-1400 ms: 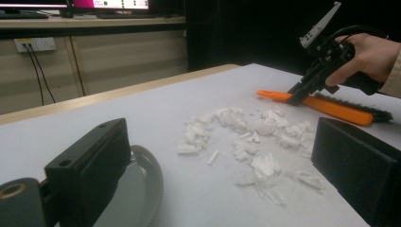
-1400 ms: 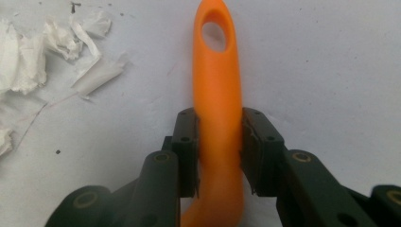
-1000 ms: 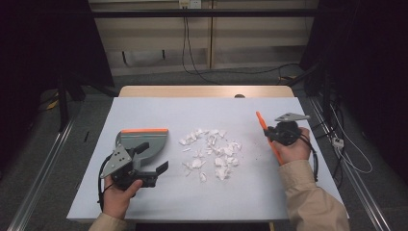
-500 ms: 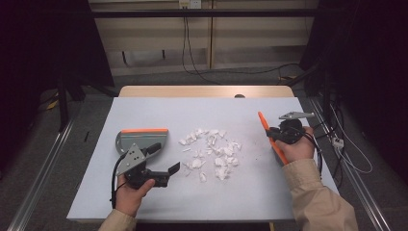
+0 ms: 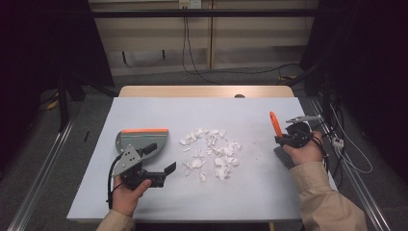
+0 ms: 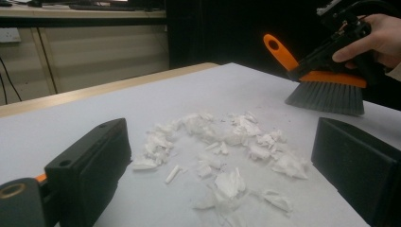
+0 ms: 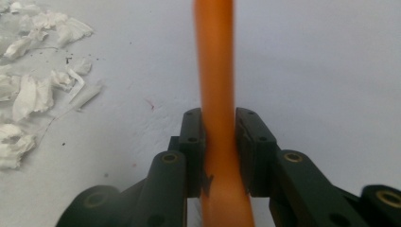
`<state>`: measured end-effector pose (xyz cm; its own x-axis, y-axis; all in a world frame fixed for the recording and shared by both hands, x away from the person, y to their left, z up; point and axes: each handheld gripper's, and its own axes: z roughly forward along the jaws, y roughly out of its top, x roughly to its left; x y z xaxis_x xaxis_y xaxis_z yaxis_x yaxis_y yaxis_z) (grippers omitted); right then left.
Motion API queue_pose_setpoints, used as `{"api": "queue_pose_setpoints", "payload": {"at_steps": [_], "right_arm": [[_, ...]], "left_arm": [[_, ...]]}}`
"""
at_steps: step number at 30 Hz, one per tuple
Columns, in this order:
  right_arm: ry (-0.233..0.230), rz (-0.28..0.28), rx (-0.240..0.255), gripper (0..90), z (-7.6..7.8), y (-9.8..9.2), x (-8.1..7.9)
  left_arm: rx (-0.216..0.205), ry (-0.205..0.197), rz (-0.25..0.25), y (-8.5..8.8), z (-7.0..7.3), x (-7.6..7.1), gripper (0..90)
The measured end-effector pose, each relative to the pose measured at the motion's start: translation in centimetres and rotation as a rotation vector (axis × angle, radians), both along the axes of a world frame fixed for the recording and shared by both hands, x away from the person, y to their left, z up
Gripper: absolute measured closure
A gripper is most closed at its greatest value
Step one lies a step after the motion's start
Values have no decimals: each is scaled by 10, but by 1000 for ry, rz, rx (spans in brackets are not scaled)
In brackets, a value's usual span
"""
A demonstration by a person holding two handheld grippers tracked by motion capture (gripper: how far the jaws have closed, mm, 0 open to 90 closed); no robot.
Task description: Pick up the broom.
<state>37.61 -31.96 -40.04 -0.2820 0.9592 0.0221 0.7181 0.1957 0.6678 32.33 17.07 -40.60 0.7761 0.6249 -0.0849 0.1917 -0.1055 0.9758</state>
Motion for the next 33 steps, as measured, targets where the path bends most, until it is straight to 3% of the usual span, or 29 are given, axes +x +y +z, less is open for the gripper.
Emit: {"api": "queue_pose_setpoints", "payload": {"at_steps": [1, 3, 5, 8, 9, 14, 18, 25, 33], "right_arm": [[-3, -1, 13, 727, -1, -1, -2], [-5, -3, -6, 719, -3, -1, -5], [-10, -9, 25, 728, -3, -2, -6], [-27, 2, 19, 733, -2, -1, -4], [-38, 4, 43, 734, -2, -1, -3], [-52, 5, 92, 734, -3, 5, 13], [-95, 58, 129, 735, 2, 20, 31], [-51, 98, 83, 735, -2, 38, 43], [-42, 101, 61, 720, -3, 35, 43]], "left_arm": [[-2, 1, 3, 0, 0, 0, 50], [3, -3, 8, 2, 1, 0, 50], [0, -7, 10, 4, 2, 0, 50], [-8, -12, 16, 5, 3, 0, 50], [-9, -8, 19, 6, 3, 0, 50], [0, -5, 18, 8, 2, 2, 50], [-1, -1, 24, 11, 1, 3, 50], [-9, -3, 38, 16, 1, 4, 50], [-6, -8, 41, 20, 1, 4, 50]]}}
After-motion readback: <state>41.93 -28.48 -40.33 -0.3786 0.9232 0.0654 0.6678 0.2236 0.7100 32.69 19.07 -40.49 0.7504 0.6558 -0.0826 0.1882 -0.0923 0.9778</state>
